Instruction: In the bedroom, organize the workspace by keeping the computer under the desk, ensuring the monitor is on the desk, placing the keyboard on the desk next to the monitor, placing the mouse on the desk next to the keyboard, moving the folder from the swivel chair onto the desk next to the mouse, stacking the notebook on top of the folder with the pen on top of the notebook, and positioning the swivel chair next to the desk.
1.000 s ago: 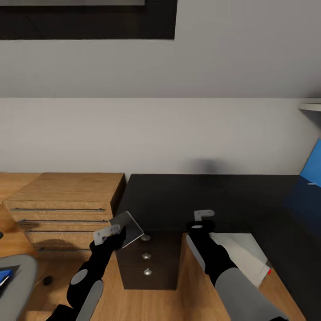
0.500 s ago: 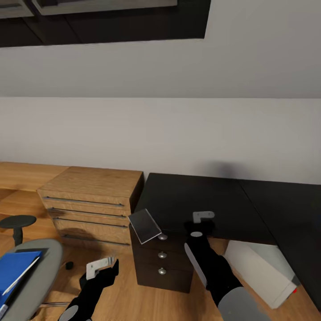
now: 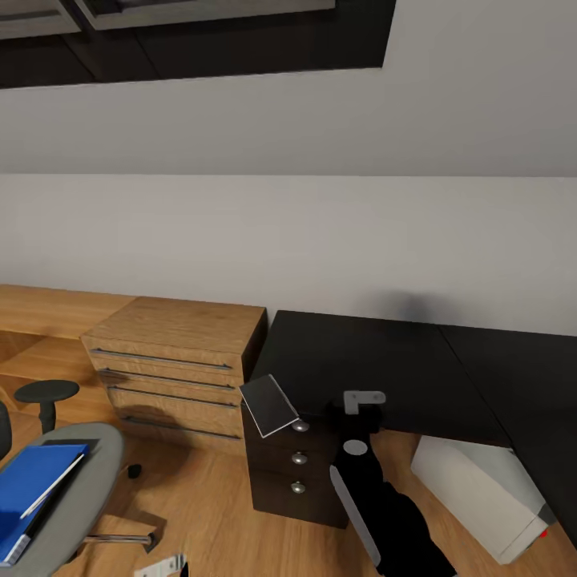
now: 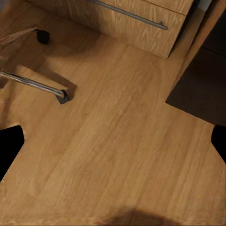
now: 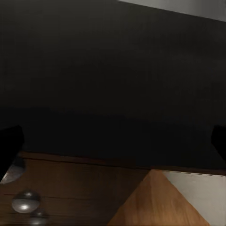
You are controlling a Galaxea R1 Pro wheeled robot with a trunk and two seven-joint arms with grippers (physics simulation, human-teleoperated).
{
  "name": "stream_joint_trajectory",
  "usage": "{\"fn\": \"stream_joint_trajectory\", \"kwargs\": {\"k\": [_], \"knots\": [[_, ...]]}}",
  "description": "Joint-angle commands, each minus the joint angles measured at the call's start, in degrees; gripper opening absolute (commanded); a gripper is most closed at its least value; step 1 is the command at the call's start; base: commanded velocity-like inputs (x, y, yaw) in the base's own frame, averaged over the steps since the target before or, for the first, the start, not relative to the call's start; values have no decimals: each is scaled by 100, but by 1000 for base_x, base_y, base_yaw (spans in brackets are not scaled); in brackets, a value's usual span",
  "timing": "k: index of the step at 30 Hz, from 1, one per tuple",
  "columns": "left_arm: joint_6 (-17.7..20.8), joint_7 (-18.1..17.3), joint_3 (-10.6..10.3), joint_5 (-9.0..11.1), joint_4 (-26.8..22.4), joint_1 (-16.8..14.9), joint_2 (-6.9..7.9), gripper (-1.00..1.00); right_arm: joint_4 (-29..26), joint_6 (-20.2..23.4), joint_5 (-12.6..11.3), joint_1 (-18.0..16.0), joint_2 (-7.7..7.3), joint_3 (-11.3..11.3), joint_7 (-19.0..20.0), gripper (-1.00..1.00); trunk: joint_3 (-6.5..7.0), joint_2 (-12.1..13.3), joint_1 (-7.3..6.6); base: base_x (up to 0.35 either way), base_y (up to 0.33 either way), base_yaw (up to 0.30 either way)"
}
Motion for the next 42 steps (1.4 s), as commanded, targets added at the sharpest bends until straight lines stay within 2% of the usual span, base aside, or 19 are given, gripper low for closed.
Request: {"fn": "stream_joint_trajectory", "kwargs": {"k": [1, 8, 9, 11, 16, 18, 20, 25, 38, 40, 42], "knots": [[-42, 41, -21, 54, 94, -2, 11, 100, -17, 22, -55, 5, 1, 53, -43, 100, -5, -3, 0, 0, 0, 0], [-51, 50, 6, 74, 214, -1, 14, 100, -35, 18, -69, 14, 17, 125, -38, 100, -7, -3, 0, 0, 0, 0], [-55, 51, -4, 64, 520, -1, -5, 100, -22, 14, -75, 15, 22, 135, -35, 100, -7, -3, 0, 0, 0, 133], [-58, 51, 2, 66, 612, -1, 3, 100, 69, -11, -75, 15, 28, 171, -31, 100, -7, -3, 0, 0, 0, 211], [-60, 51, 11, 69, 659, -1, 11, 100, 344, -94, -90, 15, 42, 559, -29, 100, -15, -3, 0, 0, 0, 255], [-66, 51, 8, 69, 686, -1, 0, 100, 511, -248, -144, 15, 136, 650, -31, 100, -22, -3, 0, 0, 0, 261], [-203, 51, -19, 55, 695, -1, -13, 100, 594, -317, -163, 15, 204, 677, -35, 100, -30, -3, 0, 0, 0, 259], [-686, 44, -43, 65, 749, -1, -20, 100, 667, -357, -175, 15, 249, 693, -32, 100, -52, -3, 0, -1, 1, 258], [-843, 49, -34, 48, 955, -1, -21, 100, 777, -371, -185, 15, 249, 789, -29, 100, -110, -3, 0, -82, 164, 258], [-845, 50, -31, 46, 956, -1, -21, 100, 862, -371, -185, 15, 249, 923, -29, 100, -119, -3, 0, -4, 24, 258], [-845, 51, -25, 46, 956, -1, -21, 100, 1044, -384, -185, 15, 249, 1160, -29, 100, -128, -3, 0, -1, 8, 258]]}}
